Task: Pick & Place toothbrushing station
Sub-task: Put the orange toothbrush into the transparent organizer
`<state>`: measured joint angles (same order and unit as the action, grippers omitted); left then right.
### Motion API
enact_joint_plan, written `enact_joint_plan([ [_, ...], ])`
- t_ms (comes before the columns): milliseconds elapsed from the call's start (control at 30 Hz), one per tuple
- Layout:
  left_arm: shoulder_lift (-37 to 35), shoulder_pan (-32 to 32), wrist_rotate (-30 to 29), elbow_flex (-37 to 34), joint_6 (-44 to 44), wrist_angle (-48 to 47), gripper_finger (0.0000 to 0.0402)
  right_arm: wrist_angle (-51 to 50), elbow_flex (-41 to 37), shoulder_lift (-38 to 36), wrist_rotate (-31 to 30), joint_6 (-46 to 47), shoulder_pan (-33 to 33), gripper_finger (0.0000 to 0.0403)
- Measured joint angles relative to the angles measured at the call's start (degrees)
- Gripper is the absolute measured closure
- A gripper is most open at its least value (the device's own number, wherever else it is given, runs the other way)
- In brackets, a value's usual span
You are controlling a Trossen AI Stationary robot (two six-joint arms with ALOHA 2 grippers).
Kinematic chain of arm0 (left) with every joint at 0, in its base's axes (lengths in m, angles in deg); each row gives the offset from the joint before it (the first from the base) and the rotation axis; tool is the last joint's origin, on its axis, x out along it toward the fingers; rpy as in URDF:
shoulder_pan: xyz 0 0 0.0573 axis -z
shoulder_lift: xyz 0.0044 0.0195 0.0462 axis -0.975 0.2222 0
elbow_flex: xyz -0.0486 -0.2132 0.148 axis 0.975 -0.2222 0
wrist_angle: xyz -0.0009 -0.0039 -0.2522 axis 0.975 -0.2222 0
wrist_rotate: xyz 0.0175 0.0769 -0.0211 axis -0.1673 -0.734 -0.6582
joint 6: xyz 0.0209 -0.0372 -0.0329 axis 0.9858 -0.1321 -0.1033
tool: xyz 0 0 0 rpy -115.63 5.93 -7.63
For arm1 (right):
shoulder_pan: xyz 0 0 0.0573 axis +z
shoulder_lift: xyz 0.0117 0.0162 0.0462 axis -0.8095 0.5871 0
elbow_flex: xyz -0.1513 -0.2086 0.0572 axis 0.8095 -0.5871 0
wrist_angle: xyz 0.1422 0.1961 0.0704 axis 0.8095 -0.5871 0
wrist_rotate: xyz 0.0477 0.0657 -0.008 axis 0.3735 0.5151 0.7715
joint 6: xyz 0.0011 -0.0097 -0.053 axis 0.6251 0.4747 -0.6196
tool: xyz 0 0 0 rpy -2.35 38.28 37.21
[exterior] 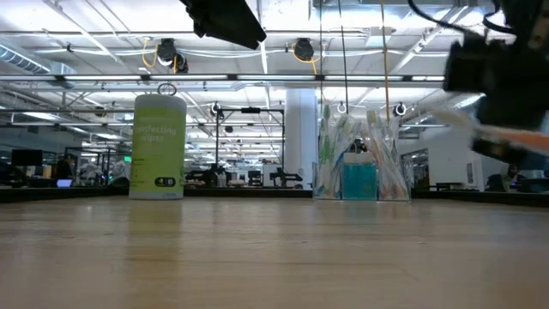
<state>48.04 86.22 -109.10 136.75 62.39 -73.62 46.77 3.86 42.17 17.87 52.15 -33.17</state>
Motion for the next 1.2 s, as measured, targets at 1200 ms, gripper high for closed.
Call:
enact_joint_plan([
  [1200,0.02,0.02,0.06,0.00,3.07,1.43,0.0206,-6.16,12.85,-18.54,-19.22,-58.55,-45.18,0.0402],
])
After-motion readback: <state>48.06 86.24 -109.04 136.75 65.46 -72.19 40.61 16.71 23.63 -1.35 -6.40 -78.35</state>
